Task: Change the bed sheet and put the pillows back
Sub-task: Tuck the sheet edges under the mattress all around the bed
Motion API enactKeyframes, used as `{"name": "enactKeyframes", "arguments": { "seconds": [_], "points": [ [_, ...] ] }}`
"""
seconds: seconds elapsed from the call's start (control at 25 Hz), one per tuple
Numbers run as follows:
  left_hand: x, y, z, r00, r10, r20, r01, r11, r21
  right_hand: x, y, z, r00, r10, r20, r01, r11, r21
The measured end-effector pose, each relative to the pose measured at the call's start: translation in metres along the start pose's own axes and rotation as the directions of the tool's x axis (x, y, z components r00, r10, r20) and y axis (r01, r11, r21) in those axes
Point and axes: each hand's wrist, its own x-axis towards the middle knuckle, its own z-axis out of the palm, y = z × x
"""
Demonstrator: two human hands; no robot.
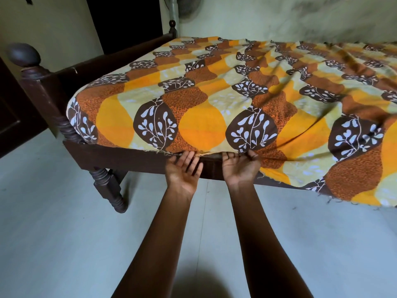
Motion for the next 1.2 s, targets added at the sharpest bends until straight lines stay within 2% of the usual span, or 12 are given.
{"name": "enactKeyframes", "arguments": {
  "seconds": [0.04,0.12,0.2,0.36,0.56,0.72,0.8,0.92,1.12,1.2],
  "points": [
    [0.001,0.001,-0.004,0.997,0.038,-0.071,-0.036,0.999,0.023,-0.006,-0.002,-0.001,1.000,0.006,-0.022,-0.007,0.999,-0.042],
    [0.004,0.008,-0.011,0.986,0.112,-0.121,-0.119,0.991,-0.054,-0.024,-0.004,-0.009,0.996,0.014,-0.085,-0.026,0.988,-0.150],
    [0.006,0.017,-0.014,0.986,0.152,-0.070,-0.162,0.970,-0.179,-0.042,0.001,-0.019,0.991,0.007,-0.133,-0.033,0.980,-0.194],
    [0.008,0.021,-0.015,0.988,0.151,0.036,-0.135,0.950,-0.281,-0.048,0.024,-0.023,0.998,0.039,-0.056,-0.047,0.986,-0.161],
    [0.012,0.021,-0.006,0.980,0.147,0.131,-0.111,0.962,-0.249,-0.035,0.034,-0.003,0.997,0.074,-0.014,-0.075,0.984,-0.162],
    [0.020,0.025,0.016,0.975,0.144,0.166,-0.090,0.950,-0.298,-0.024,0.037,0.005,0.997,0.069,0.026,-0.066,0.992,-0.108],
    [0.018,0.027,0.018,0.981,0.147,0.123,-0.118,0.968,-0.222,-0.023,0.038,0.003,0.997,0.067,0.038,-0.064,0.993,-0.097],
    [0.008,0.019,0.001,0.992,0.126,-0.018,-0.127,0.992,-0.017,-0.023,0.036,-0.004,0.997,0.072,0.043,-0.066,0.991,-0.116],
    [-0.001,0.015,-0.008,0.996,0.044,0.076,-0.038,0.996,-0.080,-0.034,0.037,-0.010,0.997,0.074,-0.019,-0.076,0.976,-0.204],
    [0.000,0.017,-0.009,0.993,0.035,0.112,-0.022,0.992,-0.121,-0.029,0.037,-0.003,0.998,0.069,-0.006,-0.069,0.981,-0.180]
  ]
}}
